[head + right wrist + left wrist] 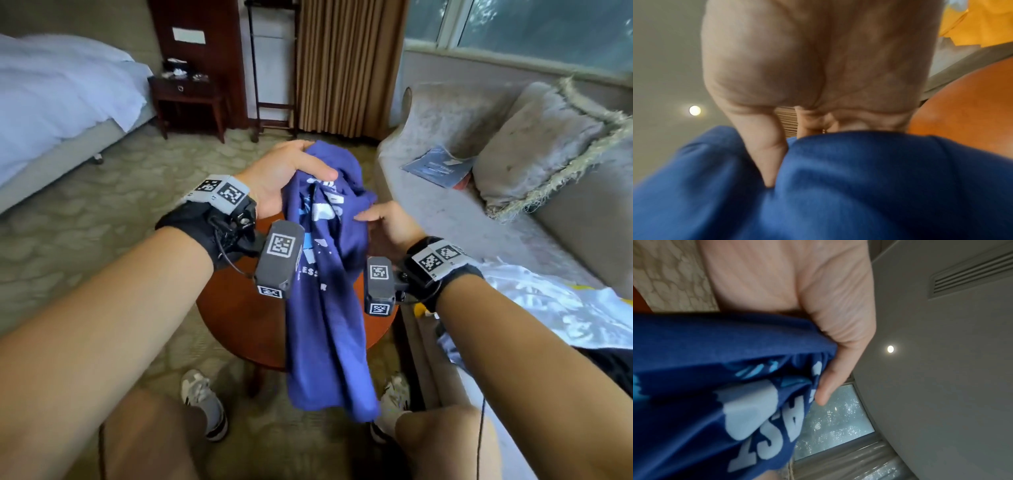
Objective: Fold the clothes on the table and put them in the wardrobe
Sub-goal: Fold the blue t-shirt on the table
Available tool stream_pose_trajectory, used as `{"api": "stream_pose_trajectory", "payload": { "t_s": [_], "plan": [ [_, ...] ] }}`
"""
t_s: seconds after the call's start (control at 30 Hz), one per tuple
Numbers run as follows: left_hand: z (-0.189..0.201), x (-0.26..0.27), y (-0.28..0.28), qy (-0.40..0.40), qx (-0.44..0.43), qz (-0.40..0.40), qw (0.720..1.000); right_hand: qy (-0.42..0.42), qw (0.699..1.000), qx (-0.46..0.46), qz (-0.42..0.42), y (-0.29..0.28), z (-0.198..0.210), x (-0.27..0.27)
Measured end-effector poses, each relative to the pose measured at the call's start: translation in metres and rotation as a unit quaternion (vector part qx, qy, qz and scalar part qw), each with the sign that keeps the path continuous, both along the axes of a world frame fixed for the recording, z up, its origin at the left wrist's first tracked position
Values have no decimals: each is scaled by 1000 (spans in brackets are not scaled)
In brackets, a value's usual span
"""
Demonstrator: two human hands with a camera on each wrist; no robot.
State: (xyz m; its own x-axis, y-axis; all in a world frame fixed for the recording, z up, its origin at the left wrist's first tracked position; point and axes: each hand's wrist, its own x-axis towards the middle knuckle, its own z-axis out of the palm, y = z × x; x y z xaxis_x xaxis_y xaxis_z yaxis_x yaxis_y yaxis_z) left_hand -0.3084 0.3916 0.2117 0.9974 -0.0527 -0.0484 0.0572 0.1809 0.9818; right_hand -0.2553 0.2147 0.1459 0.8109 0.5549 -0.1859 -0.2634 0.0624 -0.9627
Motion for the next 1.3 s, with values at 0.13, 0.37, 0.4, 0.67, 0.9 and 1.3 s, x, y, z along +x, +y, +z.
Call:
{"api": "stream_pose_trajectory", "payload": {
  "t_s": [0.13, 0.37, 0.4, 0.67, 0.9, 1.3],
  "plan": [
    [-8, -9, 4, 86, 34, 2, 996, -25, 995, 91, -27, 9, 18, -4],
    [-24, -11, 14, 107, 66, 52, 991, -45, 993, 93, -56, 17, 32, -9],
    [-23, -10, 16, 104, 68, 70, 990, -50, 992, 73, -89, 18, 33, -11],
    [-40, -3, 53, 50, 93, 254, 961, -27, 988, 10, -153, 11, 20, -3],
    [-69, 2, 72, 111, 287, 384, 870, -41, 975, -14, -217, 12, 11, -6],
    [-75, -8, 36, 113, 474, 5, 873, -202, 969, -85, -112, 38, 10, -4]
  ]
}}
